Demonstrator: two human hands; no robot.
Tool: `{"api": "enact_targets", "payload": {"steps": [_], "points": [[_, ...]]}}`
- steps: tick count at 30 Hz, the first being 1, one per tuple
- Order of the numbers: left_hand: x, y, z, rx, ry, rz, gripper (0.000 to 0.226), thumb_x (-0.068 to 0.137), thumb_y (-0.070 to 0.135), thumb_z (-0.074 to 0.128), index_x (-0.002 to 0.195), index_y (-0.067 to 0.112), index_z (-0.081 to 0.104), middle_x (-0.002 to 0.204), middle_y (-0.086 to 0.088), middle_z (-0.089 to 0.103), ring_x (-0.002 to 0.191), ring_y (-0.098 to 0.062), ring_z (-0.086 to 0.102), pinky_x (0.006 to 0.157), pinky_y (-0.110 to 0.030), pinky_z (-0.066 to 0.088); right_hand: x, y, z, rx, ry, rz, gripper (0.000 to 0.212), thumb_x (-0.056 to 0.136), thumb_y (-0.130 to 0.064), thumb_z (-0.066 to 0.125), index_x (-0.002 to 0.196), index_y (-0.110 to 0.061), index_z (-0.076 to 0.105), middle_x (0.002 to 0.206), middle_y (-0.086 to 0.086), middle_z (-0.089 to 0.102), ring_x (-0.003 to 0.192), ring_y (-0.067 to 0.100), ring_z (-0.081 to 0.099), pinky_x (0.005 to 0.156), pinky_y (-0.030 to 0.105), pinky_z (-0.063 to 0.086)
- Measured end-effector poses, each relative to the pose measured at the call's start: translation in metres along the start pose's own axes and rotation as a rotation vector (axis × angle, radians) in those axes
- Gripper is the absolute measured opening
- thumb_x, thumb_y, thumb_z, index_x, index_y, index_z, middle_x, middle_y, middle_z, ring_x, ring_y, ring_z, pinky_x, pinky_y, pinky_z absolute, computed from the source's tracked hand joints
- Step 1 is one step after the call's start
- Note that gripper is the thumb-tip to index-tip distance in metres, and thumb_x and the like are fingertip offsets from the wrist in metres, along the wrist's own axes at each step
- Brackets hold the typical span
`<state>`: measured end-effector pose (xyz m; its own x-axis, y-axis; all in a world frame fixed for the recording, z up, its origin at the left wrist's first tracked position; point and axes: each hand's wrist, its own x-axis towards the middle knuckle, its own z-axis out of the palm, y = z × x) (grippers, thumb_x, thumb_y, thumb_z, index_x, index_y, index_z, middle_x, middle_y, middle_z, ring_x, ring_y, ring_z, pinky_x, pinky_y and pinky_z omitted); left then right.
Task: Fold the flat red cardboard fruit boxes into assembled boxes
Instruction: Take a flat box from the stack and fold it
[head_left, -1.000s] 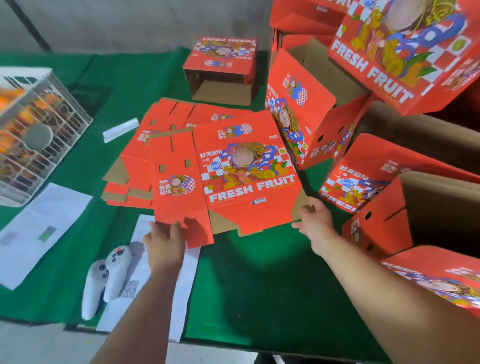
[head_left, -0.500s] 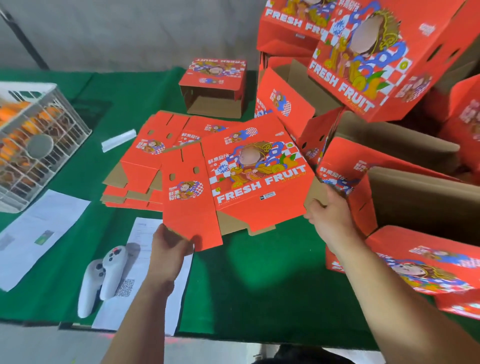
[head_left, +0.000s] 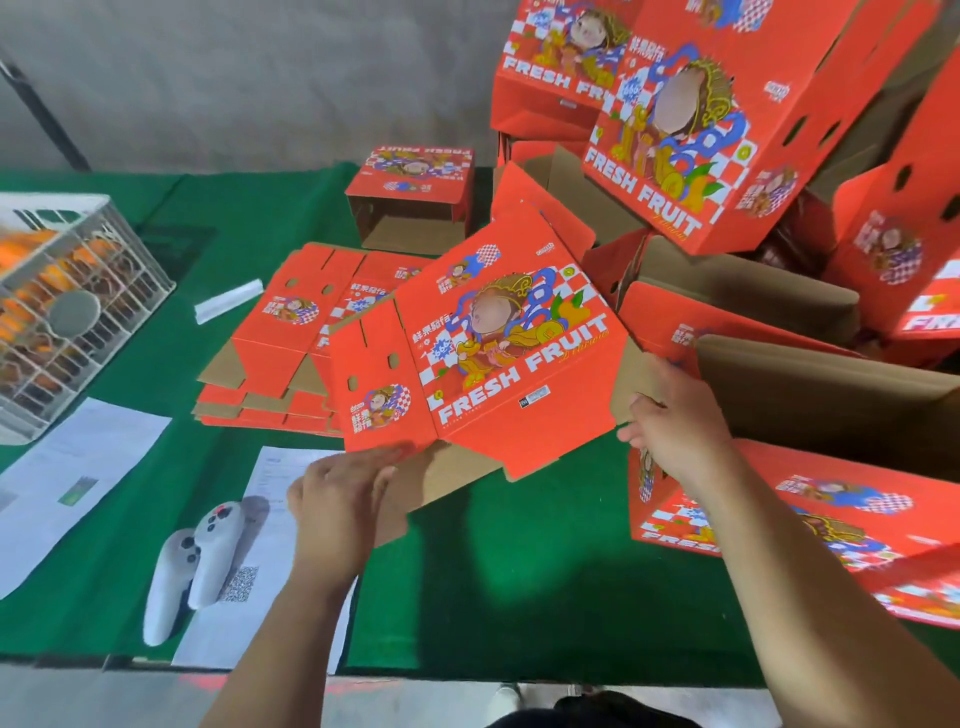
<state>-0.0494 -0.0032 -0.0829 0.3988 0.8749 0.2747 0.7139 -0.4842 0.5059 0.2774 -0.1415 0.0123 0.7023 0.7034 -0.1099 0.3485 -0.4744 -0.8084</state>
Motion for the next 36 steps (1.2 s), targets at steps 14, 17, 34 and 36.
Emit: {"api": "enact_targets", "payload": {"steps": [14,17,34,36], "points": [[0.036,0.047,-0.03,-0.891,0.505,-0.356,0.03,0.109,0.031,0.045,0.083,0.023,0.057,0.073,0.015,0.056,0.069,-0.003,0.05,0.069,-0.028,0.046,-0.027,-0.04,-0.048,-0.435,0.063,-0.264,0.022,0.096,-0.01,0.054,0.115,-0.017,0.061,0.091,0.002,0.065,0.083,0.029,0.065,0.071,0.038,0.049],[0.039,0.054,-0.034,-0.948,0.54,-0.376,0.028,0.107,0.038,0.046,0.086,0.024,0.059,0.075,0.013,0.055,0.067,-0.003,0.049,0.067,-0.027,0.045,-0.025,-0.041,-0.054,-0.36,0.084,-0.344,0.022,0.091,-0.008,0.057,0.109,-0.018,0.064,0.081,-0.003,0.063,0.073,0.021,0.06,0.061,0.033,0.04],[0.097,0.123,-0.074,-1.074,0.757,-0.333,0.014,0.104,0.035,0.049,0.108,0.022,0.052,0.102,0.002,0.057,0.091,-0.009,0.054,0.09,-0.031,0.045,-0.004,-0.078,-0.068,0.094,0.381,-0.557,0.018,0.099,-0.037,0.053,0.102,-0.02,0.055,0.085,-0.005,0.069,0.083,0.012,0.069,0.07,0.044,0.054],[0.097,0.123,-0.083,-1.22,0.634,-0.321,0.029,0.096,0.027,0.064,0.123,0.028,0.054,0.105,0.004,0.067,0.091,-0.011,0.063,0.089,-0.034,0.053,-0.003,-0.079,-0.07,0.05,0.342,-0.57,0.019,0.099,-0.04,0.052,0.104,-0.022,0.055,0.087,0.0,0.071,0.086,0.023,0.071,0.072,0.054,0.056]]}}
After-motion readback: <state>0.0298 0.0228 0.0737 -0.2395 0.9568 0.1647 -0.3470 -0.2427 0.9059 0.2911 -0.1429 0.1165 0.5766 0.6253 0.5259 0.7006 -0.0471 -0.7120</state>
